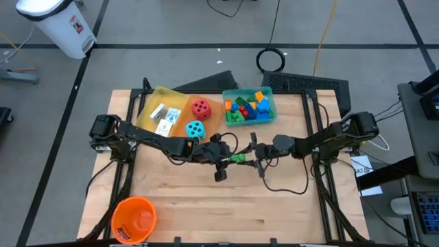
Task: Pick & Place Toys
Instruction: Put the green game piece into the blue bin
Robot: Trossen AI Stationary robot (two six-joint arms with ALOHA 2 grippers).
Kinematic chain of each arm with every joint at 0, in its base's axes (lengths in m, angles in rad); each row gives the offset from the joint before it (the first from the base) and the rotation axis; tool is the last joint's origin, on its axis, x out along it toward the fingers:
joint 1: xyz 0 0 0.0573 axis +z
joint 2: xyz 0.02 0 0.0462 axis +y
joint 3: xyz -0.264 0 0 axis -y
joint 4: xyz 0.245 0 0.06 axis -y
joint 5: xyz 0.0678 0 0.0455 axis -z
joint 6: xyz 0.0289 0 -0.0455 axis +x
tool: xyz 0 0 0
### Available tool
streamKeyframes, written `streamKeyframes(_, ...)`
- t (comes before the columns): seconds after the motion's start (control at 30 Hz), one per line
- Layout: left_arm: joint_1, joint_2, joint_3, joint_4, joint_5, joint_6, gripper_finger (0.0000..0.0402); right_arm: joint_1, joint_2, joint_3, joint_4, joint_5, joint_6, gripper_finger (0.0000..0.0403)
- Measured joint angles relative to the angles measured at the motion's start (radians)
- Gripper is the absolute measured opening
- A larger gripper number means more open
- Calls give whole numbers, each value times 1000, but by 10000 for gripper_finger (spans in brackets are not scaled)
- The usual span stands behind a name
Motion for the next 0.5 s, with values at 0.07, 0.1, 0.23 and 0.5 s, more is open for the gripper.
streamKeyframes(0.07,0,0,0,0,-4,0,115,0,0,0,1,14,5,132)
streamKeyframes(0.1,0,0,0,0,-6,-1,115,0,0,0,1,22,16,117)
streamKeyframes(0.23,1,-1,0,9,-12,14,137,0,-1,-1,1,29,46,92)
streamKeyframes(0.5,1,-144,0,-60,3,27,286,0,-23,-1,-6,31,58,92)
